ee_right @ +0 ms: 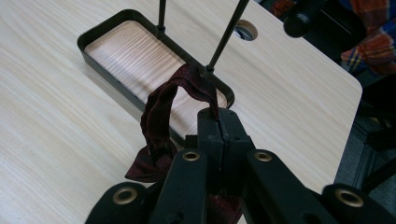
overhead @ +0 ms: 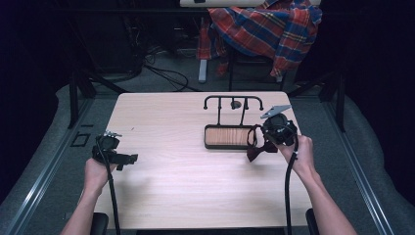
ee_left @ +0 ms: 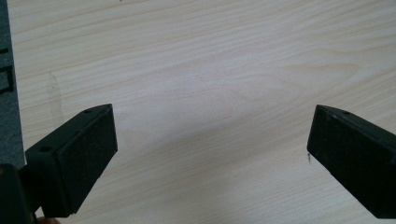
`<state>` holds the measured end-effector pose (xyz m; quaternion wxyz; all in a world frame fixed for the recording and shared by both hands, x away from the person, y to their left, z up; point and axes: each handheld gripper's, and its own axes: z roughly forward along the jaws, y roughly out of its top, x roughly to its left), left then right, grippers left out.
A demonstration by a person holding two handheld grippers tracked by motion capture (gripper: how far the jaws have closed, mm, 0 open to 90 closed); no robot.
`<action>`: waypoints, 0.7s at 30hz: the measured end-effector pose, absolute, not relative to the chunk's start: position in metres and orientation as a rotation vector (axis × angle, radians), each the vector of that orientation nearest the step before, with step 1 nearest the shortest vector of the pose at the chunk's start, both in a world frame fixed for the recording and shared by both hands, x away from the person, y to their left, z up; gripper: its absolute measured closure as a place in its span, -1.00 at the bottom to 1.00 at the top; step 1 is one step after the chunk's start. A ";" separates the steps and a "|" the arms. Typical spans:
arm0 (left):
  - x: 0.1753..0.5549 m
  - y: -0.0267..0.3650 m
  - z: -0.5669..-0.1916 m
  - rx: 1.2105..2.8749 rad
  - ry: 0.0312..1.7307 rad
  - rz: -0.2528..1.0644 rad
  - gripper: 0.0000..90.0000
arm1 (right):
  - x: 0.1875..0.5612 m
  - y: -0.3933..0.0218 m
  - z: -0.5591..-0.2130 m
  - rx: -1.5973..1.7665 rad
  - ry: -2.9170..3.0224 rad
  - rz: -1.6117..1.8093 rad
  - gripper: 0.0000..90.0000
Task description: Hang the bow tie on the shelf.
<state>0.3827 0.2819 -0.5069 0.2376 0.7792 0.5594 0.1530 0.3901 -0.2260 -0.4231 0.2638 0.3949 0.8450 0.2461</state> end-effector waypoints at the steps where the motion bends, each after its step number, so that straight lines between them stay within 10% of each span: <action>1: 0.383 0.282 -0.507 2.137 1.532 0.419 -0.97 | 0.391 -0.226 -0.423 1.074 2.274 0.680 0.99; 21: 0.384 0.280 -0.508 2.142 1.529 0.418 -0.97 | 0.404 -0.235 -0.402 1.123 2.192 0.722 0.99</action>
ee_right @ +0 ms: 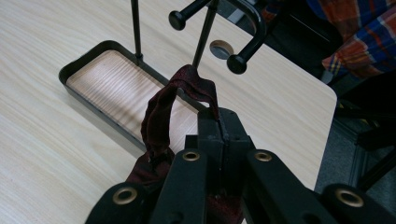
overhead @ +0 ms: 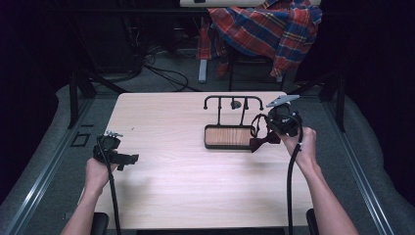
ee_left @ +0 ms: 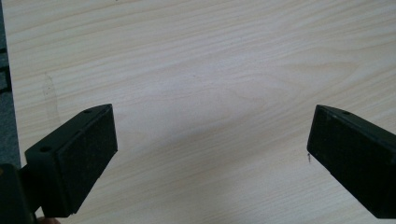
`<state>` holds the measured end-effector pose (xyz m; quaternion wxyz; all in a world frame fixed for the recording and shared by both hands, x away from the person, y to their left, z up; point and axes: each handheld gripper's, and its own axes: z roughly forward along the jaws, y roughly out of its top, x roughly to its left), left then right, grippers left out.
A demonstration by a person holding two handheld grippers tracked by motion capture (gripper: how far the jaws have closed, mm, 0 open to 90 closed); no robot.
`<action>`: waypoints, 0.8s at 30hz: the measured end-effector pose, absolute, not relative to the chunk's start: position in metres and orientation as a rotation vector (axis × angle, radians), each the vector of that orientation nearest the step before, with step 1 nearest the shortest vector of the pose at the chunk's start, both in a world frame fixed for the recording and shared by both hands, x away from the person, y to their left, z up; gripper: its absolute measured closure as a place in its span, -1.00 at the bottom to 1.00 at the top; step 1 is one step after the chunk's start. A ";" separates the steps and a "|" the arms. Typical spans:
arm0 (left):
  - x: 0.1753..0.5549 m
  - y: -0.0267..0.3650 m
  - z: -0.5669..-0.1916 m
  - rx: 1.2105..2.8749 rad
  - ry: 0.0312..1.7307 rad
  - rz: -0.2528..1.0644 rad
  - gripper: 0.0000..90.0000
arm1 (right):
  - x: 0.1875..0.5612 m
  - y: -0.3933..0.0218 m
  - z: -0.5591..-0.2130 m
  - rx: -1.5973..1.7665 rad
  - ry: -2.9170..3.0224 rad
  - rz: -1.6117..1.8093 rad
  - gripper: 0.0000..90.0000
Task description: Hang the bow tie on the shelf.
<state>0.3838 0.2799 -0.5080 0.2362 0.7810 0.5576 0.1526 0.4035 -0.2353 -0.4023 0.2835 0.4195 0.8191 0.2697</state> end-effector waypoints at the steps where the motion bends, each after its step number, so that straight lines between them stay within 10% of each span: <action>1: 0.384 0.280 -0.508 2.142 1.529 0.418 -0.97 | 0.404 -0.235 -0.402 1.123 2.192 0.722 0.99; 24: 0.384 0.278 -0.508 2.157 1.518 0.410 -0.97 | 0.423 -0.236 -0.385 1.145 2.127 0.761 0.99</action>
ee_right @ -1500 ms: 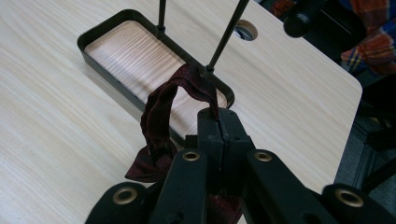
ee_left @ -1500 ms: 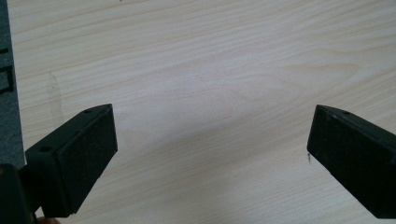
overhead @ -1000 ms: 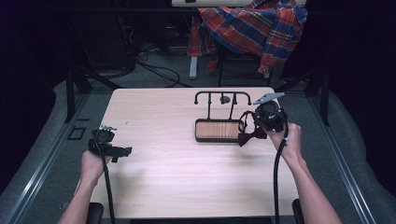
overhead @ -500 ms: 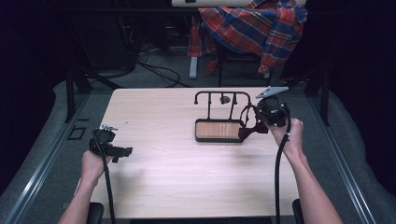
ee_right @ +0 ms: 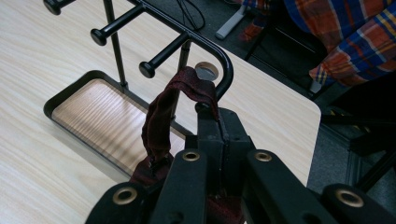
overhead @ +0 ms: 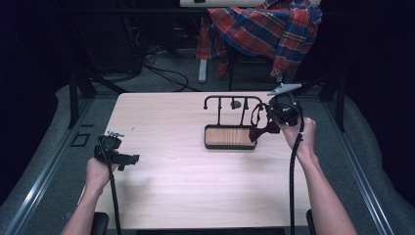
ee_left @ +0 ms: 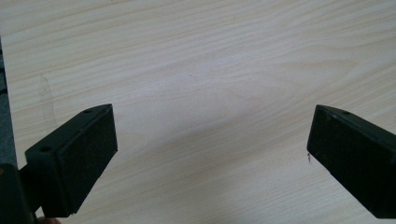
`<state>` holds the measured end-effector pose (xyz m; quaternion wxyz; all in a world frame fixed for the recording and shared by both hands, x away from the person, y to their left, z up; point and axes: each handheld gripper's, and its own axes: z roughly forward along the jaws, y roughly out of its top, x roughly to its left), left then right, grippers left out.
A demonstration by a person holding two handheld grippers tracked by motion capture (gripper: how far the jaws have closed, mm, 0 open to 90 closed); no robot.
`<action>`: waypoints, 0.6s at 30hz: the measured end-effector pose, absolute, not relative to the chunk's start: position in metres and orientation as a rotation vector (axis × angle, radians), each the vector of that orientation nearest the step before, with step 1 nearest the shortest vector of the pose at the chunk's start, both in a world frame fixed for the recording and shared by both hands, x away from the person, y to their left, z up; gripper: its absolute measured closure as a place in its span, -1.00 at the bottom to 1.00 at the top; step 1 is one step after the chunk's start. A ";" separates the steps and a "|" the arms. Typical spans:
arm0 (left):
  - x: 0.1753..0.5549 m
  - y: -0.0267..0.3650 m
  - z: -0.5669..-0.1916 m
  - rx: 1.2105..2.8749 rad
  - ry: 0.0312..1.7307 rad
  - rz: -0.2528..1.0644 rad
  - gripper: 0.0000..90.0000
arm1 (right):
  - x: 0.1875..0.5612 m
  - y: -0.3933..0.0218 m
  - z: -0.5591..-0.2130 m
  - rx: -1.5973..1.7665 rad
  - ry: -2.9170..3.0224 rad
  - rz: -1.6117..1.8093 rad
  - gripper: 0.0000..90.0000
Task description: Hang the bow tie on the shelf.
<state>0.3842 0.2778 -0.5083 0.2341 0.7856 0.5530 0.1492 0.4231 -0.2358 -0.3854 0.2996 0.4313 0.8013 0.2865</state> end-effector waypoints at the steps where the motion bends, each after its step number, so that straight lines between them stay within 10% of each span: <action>1: 0.384 0.278 -0.508 2.157 1.518 0.409 -0.97 | 0.424 -0.236 -0.386 1.146 2.125 0.766 0.99; 18: 0.385 0.276 -0.509 2.167 1.515 0.400 -0.96 | 0.455 -0.240 -0.396 1.211 2.113 0.768 0.99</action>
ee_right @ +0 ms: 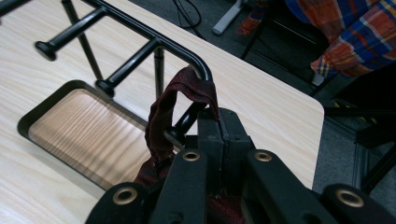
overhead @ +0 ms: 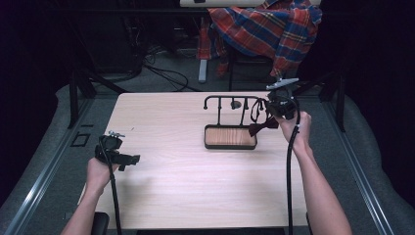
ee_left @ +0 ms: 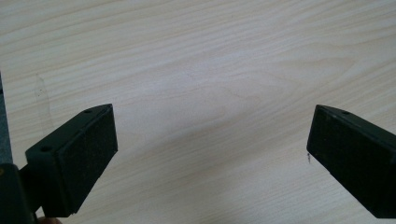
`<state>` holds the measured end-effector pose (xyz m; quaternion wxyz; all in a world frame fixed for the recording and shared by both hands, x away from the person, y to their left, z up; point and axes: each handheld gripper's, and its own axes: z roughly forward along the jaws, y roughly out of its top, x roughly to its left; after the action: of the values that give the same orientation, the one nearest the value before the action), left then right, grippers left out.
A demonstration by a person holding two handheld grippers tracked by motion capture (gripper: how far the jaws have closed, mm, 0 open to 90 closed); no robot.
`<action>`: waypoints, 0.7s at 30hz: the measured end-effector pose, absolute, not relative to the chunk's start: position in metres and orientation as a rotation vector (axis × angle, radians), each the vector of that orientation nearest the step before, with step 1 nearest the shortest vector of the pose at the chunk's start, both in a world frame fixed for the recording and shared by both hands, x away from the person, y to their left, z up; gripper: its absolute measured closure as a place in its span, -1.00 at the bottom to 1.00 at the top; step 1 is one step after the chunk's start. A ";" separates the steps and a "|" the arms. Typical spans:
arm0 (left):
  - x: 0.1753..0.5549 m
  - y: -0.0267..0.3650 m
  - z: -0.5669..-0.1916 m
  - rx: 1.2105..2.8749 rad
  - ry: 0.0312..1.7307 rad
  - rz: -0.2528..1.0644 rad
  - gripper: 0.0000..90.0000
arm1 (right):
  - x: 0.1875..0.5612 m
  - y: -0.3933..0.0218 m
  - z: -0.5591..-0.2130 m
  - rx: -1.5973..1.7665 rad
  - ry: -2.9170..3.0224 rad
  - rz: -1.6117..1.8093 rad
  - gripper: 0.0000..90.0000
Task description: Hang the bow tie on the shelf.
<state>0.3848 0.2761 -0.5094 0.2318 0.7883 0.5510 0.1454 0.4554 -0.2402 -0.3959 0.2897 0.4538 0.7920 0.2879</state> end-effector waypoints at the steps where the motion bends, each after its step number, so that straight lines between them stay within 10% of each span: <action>1: 0.385 0.276 -0.509 2.167 1.515 0.400 -0.96 | 0.455 -0.240 -0.396 1.211 2.113 0.768 0.99; 21: 0.385 0.274 -0.510 2.178 1.503 0.392 -0.96 | 0.471 -0.248 -0.416 1.272 2.147 0.797 0.99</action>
<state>0.3851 0.2744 -0.5103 0.2309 0.7921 0.5467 0.1425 0.4708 -0.2483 -0.4160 0.2579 0.4691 0.7918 0.2941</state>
